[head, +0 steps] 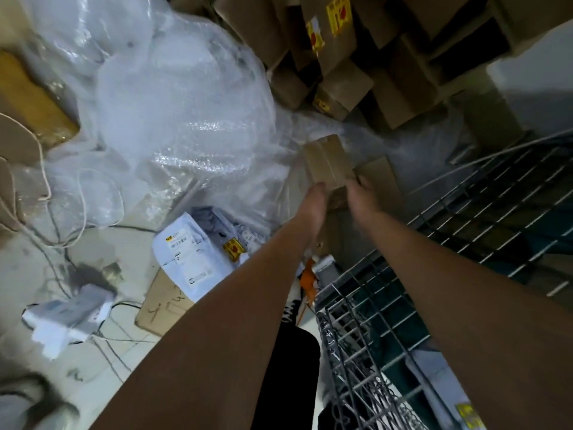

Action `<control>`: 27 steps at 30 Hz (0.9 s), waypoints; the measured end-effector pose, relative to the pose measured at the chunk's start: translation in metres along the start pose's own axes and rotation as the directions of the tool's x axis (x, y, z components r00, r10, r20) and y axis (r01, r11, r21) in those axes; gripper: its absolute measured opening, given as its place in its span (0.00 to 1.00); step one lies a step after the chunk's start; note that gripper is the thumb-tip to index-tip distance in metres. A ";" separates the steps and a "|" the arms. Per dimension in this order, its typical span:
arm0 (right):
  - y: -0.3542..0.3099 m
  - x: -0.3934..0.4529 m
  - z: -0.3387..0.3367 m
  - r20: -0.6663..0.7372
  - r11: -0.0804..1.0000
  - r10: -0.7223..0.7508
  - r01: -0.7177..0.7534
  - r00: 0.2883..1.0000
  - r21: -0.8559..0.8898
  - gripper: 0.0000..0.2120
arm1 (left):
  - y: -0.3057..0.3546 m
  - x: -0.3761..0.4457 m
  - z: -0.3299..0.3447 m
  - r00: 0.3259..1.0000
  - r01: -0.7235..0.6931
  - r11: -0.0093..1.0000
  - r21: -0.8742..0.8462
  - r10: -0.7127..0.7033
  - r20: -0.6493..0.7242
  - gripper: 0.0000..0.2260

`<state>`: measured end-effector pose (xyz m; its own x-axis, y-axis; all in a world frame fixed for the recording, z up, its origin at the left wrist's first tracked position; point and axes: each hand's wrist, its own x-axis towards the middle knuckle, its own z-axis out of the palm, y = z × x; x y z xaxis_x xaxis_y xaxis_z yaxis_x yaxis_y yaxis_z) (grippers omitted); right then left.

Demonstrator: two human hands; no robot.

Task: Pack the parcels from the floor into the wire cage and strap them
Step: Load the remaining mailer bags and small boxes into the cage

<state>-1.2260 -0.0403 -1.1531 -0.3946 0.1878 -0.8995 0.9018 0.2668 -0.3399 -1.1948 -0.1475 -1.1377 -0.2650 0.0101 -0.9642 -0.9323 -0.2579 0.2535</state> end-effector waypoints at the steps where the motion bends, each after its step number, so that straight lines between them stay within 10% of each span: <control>1: 0.002 0.001 -0.003 -0.011 1.000 0.003 -0.003 1.000 -0.009 0.28 | -0.002 0.001 0.000 1.000 -0.006 1.000 -0.004 0.006 -0.003 0.20; 11: -0.032 -0.078 -0.029 -0.227 0.986 -0.160 0.165 0.961 0.003 0.06 | 0.019 -0.086 0.016 0.966 -0.146 0.988 0.052 0.154 -0.210 0.19; 27: -0.144 -0.351 -0.188 -0.421 0.794 -0.531 0.606 0.735 0.055 0.09 | 0.110 -0.397 0.123 0.631 -0.693 0.703 0.163 0.699 -0.336 0.16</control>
<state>-1.2503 0.0327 -0.7364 -0.8433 0.3946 -0.3648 0.4868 0.2732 -0.8297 -1.2223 -0.0607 -0.7179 -0.7365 -0.4986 -0.4570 -0.5116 -0.0312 0.8586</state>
